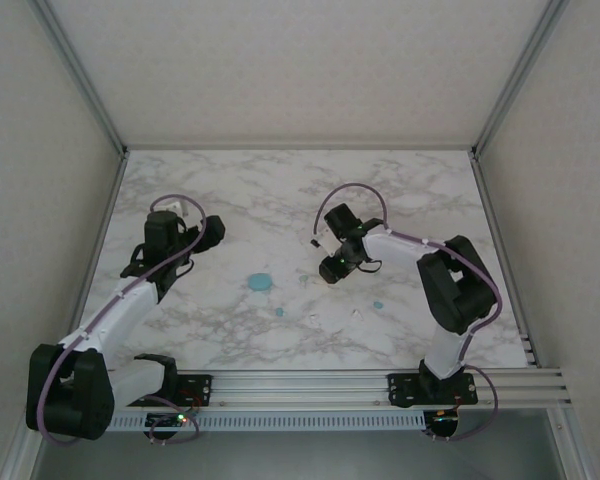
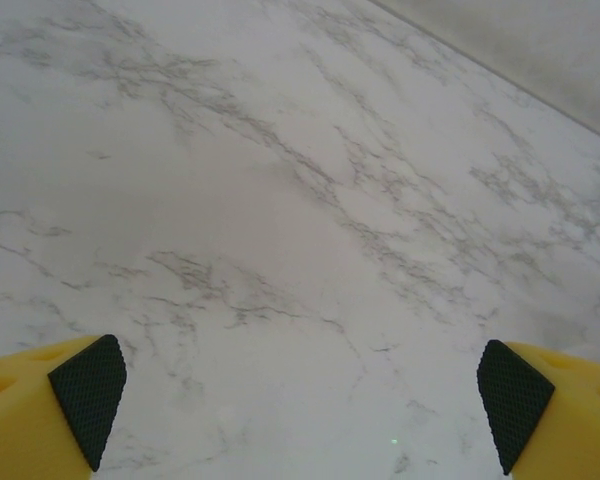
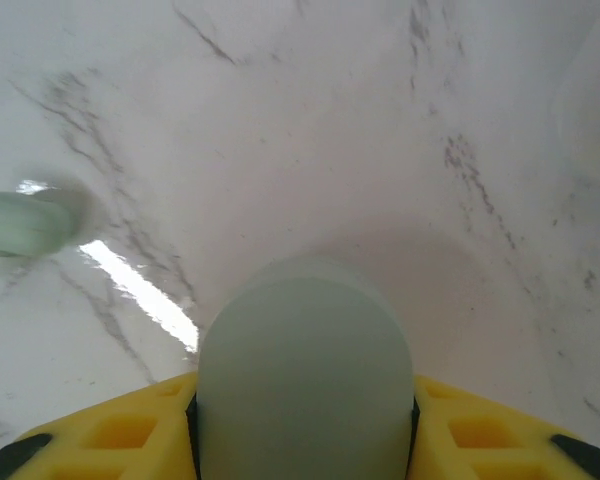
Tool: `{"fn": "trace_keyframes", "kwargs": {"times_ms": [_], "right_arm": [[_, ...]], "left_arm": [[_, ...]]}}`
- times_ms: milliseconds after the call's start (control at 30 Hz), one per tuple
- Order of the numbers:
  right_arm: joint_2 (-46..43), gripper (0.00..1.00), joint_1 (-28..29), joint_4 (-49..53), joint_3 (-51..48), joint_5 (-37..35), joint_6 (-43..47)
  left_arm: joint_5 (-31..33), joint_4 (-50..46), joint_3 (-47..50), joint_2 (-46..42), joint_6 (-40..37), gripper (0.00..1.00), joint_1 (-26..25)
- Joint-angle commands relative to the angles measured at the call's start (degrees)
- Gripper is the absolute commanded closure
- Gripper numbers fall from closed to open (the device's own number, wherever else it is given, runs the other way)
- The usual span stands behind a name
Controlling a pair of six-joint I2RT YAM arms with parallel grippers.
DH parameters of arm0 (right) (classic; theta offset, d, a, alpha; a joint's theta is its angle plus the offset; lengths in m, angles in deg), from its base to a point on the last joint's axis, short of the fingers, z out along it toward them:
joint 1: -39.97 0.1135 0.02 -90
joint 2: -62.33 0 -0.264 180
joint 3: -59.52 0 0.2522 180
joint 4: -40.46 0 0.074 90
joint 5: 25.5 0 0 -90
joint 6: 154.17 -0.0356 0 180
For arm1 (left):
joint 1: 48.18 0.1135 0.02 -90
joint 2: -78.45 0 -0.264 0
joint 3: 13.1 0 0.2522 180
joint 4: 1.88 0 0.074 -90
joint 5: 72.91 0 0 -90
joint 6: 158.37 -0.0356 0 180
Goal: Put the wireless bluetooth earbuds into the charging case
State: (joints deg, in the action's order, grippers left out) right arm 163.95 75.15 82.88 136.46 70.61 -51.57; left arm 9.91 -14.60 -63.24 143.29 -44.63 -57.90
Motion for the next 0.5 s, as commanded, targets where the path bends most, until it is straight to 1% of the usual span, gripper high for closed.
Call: {"fn": "trace_keyframes", "kwargs": {"times_ms": [0, 100, 200, 333, 467], "right_arm": [[-8.4, 0.64, 0.6, -5.4, -1.7, 5.9, 4.1], [-15.6, 0.64, 0.6, -10.8, -5.0, 10.9, 9.3], [-20.6, 0.64, 0.5, -12.8, -5.5, 14.0, 12.7], [-24.5, 0.65, 0.6, -16.2, -5.5, 16.1, 14.3], [-27.2, 0.66, 0.6, -20.7, -6.5, 16.4, 15.8]], "left_arm": [[-5.9, -1.8, -4.2, 0.3, 4.4, 0.07, -0.9], [-10.1, -1.8, -6.7, 0.6, 7.2, 0.08, -2.5], [-12.6, -3.7, -10.1, 1.4, 9.7, 0.07, -5.4], [-16.6, -4.7, -14.5, 3.2, 13.7, 0.07, -9.6], [-19.5, -4.6, -18.7, 5.2, 15.5, 0.08, -14.3]]}}
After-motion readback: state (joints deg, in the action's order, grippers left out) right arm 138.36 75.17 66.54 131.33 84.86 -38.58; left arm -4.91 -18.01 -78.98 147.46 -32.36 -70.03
